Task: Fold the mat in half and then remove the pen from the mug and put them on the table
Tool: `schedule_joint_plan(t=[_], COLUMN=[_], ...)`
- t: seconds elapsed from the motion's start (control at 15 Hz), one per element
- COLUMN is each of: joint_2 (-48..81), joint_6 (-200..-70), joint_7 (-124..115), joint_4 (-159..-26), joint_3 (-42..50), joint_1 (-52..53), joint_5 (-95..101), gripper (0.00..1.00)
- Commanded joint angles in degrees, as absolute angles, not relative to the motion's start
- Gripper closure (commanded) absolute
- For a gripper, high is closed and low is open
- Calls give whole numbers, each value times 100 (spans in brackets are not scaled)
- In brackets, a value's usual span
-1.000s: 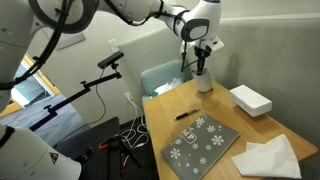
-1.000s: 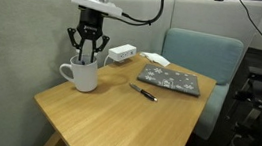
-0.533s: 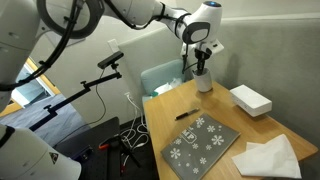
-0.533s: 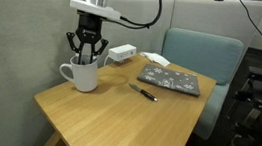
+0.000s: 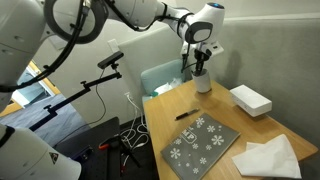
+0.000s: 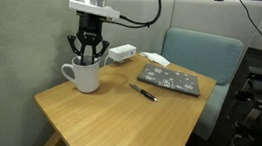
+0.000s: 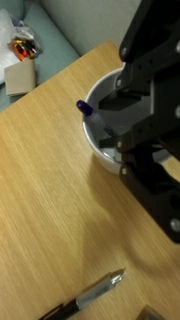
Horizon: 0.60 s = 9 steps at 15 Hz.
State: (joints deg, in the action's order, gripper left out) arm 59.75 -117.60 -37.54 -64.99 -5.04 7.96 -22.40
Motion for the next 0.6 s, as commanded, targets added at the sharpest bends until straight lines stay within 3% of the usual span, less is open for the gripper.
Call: schedule_joint_plan(t=[0.0, 0.13, 0.53], joint_2=[6181, 6235, 6111], joint_6=[-11329, -11248, -11223], joint_7=[-4018, -4080, -4055], joint_4=[-6067, -5970, -5973], joint_3=[-521, -527, -555], joint_1=[770, 764, 750], joint_5=[-2231, -2233, -2259], gripper=[95, 100, 97])
